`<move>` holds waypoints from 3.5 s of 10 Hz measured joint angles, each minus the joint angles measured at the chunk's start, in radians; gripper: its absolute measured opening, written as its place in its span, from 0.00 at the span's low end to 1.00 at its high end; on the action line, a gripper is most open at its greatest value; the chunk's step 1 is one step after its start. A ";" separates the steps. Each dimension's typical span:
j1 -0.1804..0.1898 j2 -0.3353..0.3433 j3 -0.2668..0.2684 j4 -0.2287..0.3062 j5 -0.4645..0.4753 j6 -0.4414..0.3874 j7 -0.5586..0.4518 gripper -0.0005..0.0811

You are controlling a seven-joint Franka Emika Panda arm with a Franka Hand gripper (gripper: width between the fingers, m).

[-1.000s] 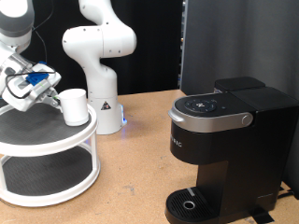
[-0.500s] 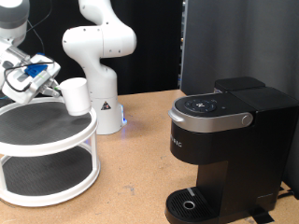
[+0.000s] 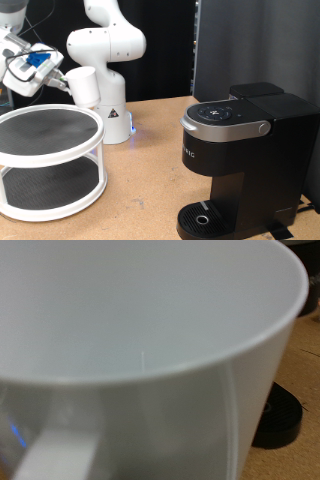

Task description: Make a cup of coffee with the keurig machine

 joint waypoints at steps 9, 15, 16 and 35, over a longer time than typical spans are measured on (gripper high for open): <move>0.131 0.004 0.092 -0.118 0.282 0.454 0.002 0.10; 0.413 0.084 0.116 -0.128 0.504 0.741 -0.002 0.10; 0.438 0.099 0.106 -0.122 0.515 0.755 -0.005 0.10; 0.877 0.535 -0.106 -0.076 1.108 0.816 -0.385 0.10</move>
